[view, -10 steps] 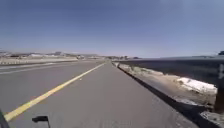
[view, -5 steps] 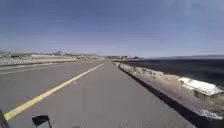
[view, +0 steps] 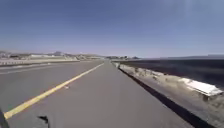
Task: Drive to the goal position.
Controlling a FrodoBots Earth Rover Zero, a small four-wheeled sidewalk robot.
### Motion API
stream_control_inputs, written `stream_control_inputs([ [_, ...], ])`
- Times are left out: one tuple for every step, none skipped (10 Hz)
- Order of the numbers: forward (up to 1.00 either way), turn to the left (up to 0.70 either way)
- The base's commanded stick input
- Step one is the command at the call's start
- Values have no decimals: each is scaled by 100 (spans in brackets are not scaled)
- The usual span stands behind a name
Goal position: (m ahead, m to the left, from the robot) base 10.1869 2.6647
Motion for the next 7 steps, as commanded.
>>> stream_control_inputs([
  [85, 0],
  [85, 0],
  [85, 15],
  [85, 31],
  [85, 21],
  [85, 5],
  [85, 0],
])
